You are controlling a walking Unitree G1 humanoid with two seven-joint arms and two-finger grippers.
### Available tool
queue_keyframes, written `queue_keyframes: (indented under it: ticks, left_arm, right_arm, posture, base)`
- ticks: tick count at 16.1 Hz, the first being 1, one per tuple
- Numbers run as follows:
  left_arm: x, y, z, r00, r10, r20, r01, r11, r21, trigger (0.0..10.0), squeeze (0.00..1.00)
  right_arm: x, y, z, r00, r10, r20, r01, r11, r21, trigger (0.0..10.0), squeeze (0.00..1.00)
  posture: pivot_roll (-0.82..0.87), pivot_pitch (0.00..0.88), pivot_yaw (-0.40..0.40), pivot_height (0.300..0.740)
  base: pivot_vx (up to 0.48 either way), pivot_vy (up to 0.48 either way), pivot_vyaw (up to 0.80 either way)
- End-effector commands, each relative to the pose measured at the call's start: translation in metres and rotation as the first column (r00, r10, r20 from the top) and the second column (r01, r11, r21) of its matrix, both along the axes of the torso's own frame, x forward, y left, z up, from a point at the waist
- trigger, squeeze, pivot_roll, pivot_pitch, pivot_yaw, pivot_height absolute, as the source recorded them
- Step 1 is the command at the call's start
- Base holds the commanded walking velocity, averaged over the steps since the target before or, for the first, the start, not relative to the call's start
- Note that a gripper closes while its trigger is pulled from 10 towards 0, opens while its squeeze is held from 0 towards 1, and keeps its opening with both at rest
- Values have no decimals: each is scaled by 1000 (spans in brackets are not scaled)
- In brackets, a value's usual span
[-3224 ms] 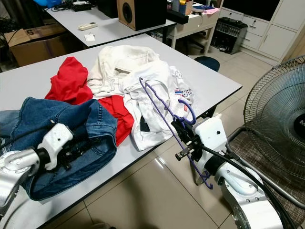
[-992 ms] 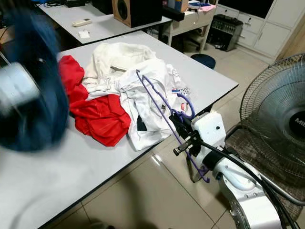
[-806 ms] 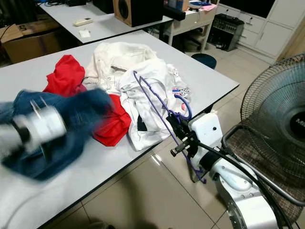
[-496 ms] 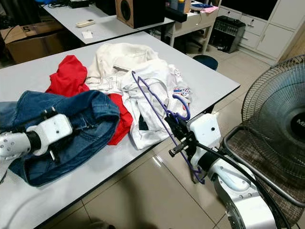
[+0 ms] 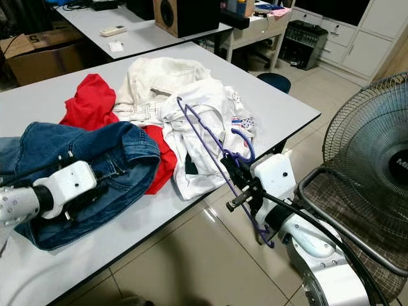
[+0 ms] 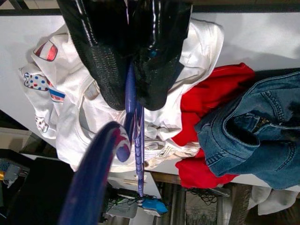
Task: Hang hanger
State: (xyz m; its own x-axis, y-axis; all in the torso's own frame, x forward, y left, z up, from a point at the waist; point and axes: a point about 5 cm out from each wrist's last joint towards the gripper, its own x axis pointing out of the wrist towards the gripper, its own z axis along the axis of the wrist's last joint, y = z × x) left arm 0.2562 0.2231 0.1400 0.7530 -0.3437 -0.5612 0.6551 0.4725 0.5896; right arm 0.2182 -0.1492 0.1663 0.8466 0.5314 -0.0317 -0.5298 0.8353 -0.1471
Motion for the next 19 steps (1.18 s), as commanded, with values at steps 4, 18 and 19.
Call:
queue_keyframes:
  ticks: [4,18,19]
  left_arm:
    - [3,-13,-2,992,51,115,-51,999,-8,10000,0]
    - [14,-46,-24,983,8,184,-12,1000,24,10000,0]
    - [19,-51,-28,983,2,182,-7,1000,27,10000,0]
  right_arm:
    - [-2,0,3,1000,-2,17,2,1000,-4,10000,0]
    - [1,-5,8,1000,-8,27,9,1000,-17,10000,0]
    - [1,-6,9,1000,-8,28,9,1000,-20,10000,0]
  posture:
    - [-19,0,21,740]
    - [-48,0,-4,740]
    - [-51,0,-8,740]
  base:
    - [0,0,0]
    - [0,0,0]
    - [0,0,0]
